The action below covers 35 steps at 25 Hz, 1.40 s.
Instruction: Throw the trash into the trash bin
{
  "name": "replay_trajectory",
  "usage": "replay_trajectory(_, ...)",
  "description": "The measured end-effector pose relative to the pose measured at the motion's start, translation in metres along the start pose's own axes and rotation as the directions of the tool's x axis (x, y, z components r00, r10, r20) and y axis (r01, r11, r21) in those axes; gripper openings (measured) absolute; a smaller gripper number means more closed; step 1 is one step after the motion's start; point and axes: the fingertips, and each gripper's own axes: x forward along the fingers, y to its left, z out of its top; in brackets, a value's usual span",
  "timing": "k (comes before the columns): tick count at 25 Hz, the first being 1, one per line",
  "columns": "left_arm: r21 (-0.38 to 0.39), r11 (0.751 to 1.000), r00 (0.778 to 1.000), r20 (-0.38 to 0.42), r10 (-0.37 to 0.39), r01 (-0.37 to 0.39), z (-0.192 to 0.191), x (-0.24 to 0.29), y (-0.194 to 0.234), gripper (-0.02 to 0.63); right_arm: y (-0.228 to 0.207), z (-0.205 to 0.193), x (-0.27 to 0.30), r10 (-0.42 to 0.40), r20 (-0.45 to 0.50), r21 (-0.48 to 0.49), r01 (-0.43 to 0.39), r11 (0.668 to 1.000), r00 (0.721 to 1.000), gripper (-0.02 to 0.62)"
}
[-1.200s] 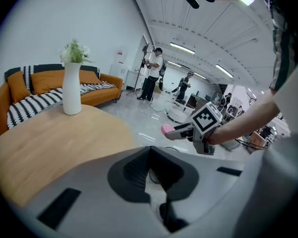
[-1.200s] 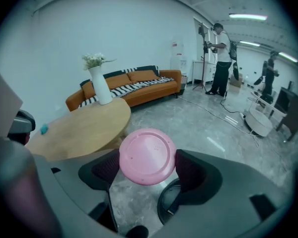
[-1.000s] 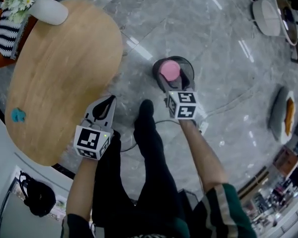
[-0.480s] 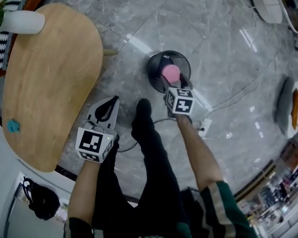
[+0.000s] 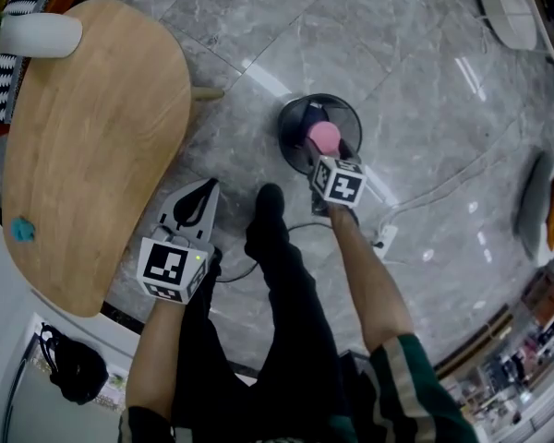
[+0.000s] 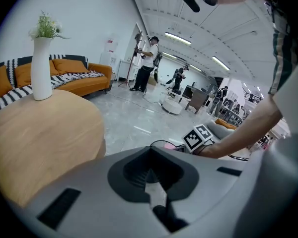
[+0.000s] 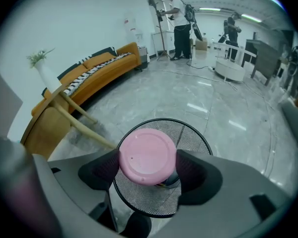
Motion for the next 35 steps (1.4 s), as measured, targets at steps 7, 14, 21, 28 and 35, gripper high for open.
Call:
replay_trajectory(7, 0.004, 1.0, 1.0, 0.011, -0.002, 0.002, 0.003, -0.002, -0.007, -0.003, 0.001, -0.002, -0.004, -0.003, -0.005, -0.016, 0.003, 1.0, 1.0, 0.348)
replay_trajectory(14, -0.028, 1.0, 1.0, 0.019, 0.012, -0.012, 0.007, -0.016, -0.006, -0.002, 0.017, 0.017, -0.025, 0.043, 0.009, -0.012, -0.043, 0.999, 0.999, 0.356)
replay_trajectory(21, -0.055, 0.997, 0.997, 0.061, 0.052, -0.049, 0.026, -0.043, -0.005, -0.003, 0.056, 0.064, -0.063, 0.172, 0.039, -0.008, -0.171, 0.985, 0.984, 0.354)
replay_trajectory(28, -0.107, 0.988, 0.985, 0.121, 0.122, -0.109, 0.045, -0.081, 0.007, -0.003, 0.095, 0.115, -0.11, 0.192, 0.148, -0.188, -0.163, 0.969, 0.97, 0.092)
replay_trajectory(35, -0.173, 0.969, 0.965, 0.161, 0.206, -0.178, 0.023, -0.146, 0.046, -0.003, 0.191, 0.13, -0.139, 0.28, 0.207, -0.354, -0.195, 0.915, 0.937, -0.002)
